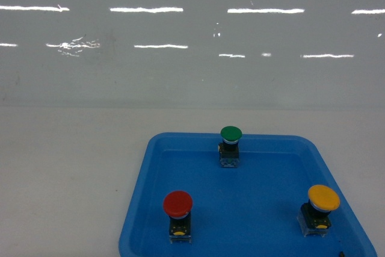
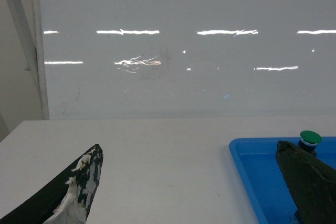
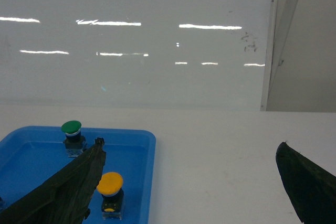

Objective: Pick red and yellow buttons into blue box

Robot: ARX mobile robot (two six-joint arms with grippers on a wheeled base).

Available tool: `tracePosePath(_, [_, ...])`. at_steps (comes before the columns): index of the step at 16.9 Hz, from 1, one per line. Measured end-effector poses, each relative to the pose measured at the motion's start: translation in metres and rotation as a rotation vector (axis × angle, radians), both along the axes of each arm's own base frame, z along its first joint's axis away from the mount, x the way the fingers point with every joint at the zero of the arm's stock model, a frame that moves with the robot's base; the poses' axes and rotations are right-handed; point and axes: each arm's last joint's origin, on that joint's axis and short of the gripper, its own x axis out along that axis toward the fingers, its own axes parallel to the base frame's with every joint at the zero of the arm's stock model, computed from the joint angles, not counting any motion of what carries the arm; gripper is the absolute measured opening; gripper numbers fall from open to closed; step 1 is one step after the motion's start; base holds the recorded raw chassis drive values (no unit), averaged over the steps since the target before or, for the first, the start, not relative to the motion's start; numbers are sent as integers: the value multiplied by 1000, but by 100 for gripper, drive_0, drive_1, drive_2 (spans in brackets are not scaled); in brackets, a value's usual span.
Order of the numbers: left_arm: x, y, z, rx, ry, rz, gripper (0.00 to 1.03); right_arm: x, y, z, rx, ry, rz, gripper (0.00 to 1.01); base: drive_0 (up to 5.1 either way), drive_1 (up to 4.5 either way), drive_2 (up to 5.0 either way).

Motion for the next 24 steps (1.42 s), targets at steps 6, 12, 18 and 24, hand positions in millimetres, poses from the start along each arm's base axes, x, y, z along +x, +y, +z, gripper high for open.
tracePosePath(6, [0, 0, 0, 0, 0, 0, 98, 0, 0, 0, 0, 0, 0, 98, 0, 0, 0])
tracePosePath(12, [0, 0, 0, 0, 0, 0, 98, 0, 0, 0, 0, 0, 0, 98, 0, 0, 0])
tracePosePath(18, [13, -10, 1, 14, 20, 3, 98, 15, -2, 5, -4, -27, 19, 98, 0, 0, 0])
tracePosePath(24, [77, -47, 15, 87, 186, -136, 98, 76, 15, -14, -72, 265, 209, 98, 0, 0, 0])
